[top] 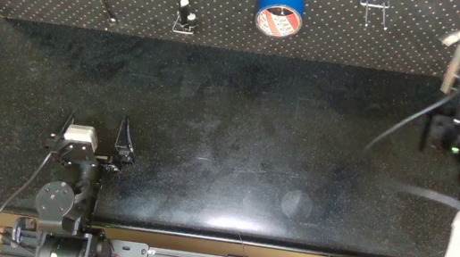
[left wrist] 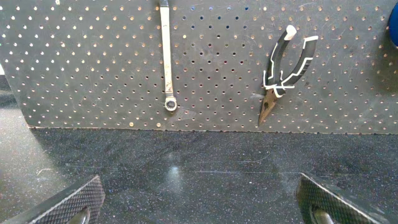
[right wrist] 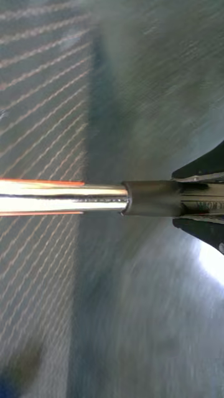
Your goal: Place Tools Onto Pegboard
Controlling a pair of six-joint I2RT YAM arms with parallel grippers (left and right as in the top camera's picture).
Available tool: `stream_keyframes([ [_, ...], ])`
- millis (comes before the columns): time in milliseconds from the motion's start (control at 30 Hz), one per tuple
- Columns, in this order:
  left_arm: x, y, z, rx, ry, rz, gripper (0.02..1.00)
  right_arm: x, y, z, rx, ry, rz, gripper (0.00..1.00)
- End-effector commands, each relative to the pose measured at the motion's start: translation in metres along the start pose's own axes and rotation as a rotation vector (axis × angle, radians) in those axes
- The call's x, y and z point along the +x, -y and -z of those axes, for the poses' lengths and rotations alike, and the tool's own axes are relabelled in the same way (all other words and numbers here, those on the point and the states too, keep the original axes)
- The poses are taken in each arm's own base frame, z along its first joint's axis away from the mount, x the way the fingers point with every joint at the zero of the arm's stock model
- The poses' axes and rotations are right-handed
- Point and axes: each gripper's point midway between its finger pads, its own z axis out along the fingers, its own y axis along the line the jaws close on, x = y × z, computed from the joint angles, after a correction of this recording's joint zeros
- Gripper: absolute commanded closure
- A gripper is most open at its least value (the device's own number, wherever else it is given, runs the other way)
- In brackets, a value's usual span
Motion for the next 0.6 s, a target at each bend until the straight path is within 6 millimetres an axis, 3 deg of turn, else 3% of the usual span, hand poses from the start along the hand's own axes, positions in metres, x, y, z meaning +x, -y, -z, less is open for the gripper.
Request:
stream_keyframes([
  [33, 0.000, -0.002, 0.001, -0.013, 0.003, -0.016, 0.025, -0.039, -0.058, 0.013, -0.129, 0.147, 0.021, 0.925],
  [300, 0.000, -0.002, 0.001, -0.013, 0.002, -0.016, 0.023, -0.038, -0.082, -0.030, -0.139, 0.064, 0.007, 0.925],
  [600, 0.000, -0.002, 0.001, -0.013, 0.002, -0.016, 0.023, -0.044, -0.076, -0.078, -0.135, 0.039, -0.010, 0.925],
])
